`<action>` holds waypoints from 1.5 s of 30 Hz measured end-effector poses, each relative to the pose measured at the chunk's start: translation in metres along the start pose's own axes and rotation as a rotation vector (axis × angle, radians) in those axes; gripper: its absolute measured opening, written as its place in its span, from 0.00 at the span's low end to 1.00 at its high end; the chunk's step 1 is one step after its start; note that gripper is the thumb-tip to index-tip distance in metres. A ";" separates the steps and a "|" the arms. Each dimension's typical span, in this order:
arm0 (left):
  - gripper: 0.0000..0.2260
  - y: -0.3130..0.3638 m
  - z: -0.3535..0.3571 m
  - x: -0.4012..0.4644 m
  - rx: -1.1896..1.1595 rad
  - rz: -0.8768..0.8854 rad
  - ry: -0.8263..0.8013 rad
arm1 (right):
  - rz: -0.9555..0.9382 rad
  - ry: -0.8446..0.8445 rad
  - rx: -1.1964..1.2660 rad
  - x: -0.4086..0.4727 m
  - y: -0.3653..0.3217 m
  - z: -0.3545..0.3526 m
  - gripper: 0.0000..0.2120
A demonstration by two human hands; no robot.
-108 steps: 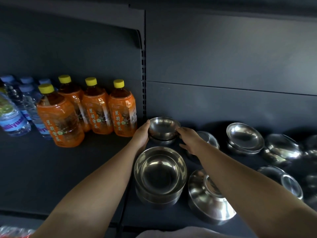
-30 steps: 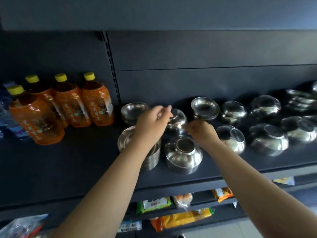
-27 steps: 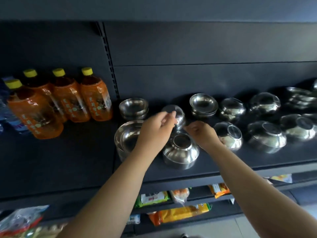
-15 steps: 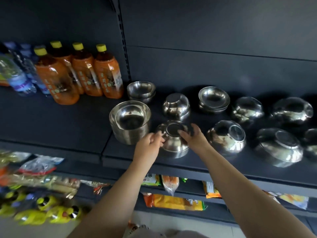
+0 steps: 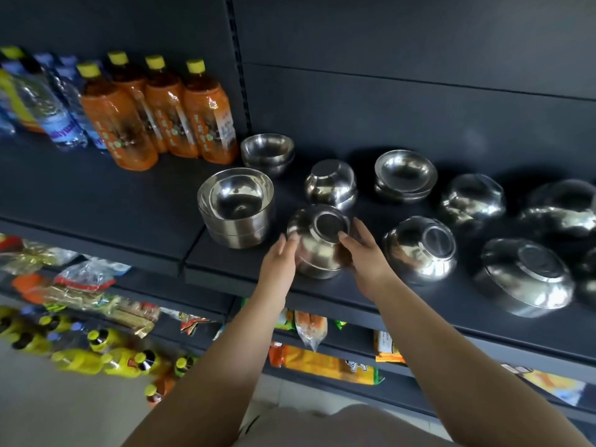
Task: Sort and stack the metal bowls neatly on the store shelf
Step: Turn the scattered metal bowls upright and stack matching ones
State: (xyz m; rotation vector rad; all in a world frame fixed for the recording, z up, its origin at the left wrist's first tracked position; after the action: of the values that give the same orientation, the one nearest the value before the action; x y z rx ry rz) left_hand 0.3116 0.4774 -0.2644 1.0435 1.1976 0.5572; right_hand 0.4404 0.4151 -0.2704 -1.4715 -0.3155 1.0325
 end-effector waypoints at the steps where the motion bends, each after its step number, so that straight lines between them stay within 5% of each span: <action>1: 0.21 0.002 0.003 0.001 -0.107 0.017 -0.013 | -0.005 -0.021 0.042 -0.002 0.000 -0.002 0.27; 6: 0.17 0.013 0.008 0.008 -0.487 0.036 -0.100 | -0.035 -0.039 0.137 -0.009 0.009 -0.009 0.28; 11: 0.11 0.018 0.008 0.016 -0.627 -0.032 -0.157 | -0.042 -0.007 0.100 -0.010 0.012 -0.014 0.24; 21: 0.15 0.041 0.022 -0.004 0.296 0.375 -0.371 | -0.131 0.028 0.005 -0.024 -0.014 -0.023 0.29; 27: 0.08 0.029 0.028 -0.007 0.633 0.466 -0.469 | -0.122 0.044 0.003 -0.026 -0.006 -0.025 0.28; 32: 0.07 0.033 0.025 -0.013 0.302 0.454 -0.469 | -0.082 0.061 0.039 -0.024 0.008 -0.031 0.19; 35: 0.08 0.034 0.015 -0.003 0.023 0.381 -0.359 | -0.002 0.119 0.176 -0.027 0.015 -0.035 0.22; 41: 0.22 0.029 0.008 0.010 0.038 0.243 -0.253 | 0.018 0.181 0.143 -0.035 0.020 -0.032 0.22; 45: 0.23 0.029 0.006 0.019 0.146 0.212 -0.233 | -0.039 0.257 0.003 -0.034 0.015 -0.034 0.22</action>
State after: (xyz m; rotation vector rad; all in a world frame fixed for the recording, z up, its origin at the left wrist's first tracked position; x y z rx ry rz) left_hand 0.3282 0.5040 -0.2481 1.3319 0.9393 0.5009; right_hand 0.4408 0.3656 -0.2752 -1.5688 -0.1571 0.8012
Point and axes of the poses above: each hand's wrist, its own x-axis towards the middle knuckle, its own z-axis out of the palm, y = z × x, the point moved 3 cm from there along x, towards the middle knuckle
